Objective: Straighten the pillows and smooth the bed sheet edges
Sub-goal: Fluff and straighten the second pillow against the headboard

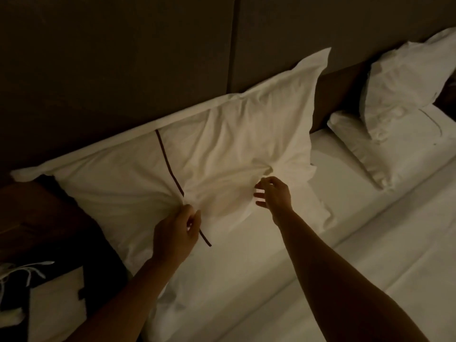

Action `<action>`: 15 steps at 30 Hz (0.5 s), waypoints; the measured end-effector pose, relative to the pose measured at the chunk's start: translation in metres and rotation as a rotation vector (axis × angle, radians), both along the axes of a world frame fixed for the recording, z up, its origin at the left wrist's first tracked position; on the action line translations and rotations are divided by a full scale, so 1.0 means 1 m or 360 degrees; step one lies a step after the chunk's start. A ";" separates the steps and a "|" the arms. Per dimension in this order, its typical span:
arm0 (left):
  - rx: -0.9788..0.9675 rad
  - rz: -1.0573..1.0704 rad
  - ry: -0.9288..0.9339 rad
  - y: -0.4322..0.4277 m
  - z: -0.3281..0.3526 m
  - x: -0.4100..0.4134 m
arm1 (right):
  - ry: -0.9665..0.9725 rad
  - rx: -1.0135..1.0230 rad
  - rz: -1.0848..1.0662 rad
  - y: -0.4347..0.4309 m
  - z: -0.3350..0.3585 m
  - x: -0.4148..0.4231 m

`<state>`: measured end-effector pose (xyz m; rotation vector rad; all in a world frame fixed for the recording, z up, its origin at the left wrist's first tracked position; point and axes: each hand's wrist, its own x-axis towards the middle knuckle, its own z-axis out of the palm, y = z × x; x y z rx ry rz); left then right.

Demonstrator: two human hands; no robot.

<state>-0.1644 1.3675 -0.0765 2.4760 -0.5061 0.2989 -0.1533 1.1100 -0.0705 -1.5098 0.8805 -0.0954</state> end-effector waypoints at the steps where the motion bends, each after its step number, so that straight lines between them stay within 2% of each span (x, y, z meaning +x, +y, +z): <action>1: 0.0040 -0.0007 0.0073 -0.002 -0.006 -0.006 | 0.0058 -0.0014 0.0063 -0.001 -0.002 -0.004; 5: 0.0101 0.0102 0.0600 0.004 -0.035 -0.038 | 0.0290 -0.0034 0.0194 -0.010 -0.007 -0.028; 9: 0.0226 0.0551 0.1529 0.021 -0.070 -0.080 | 0.0484 -0.0151 0.0233 -0.031 -0.014 -0.055; 11: 0.0190 0.0783 0.1808 0.027 -0.087 -0.096 | 0.0568 -0.0209 0.0217 -0.048 -0.019 -0.062; 15: -0.0418 0.1341 0.2108 0.022 -0.110 -0.100 | 0.0653 -0.0157 0.0085 -0.085 -0.036 -0.067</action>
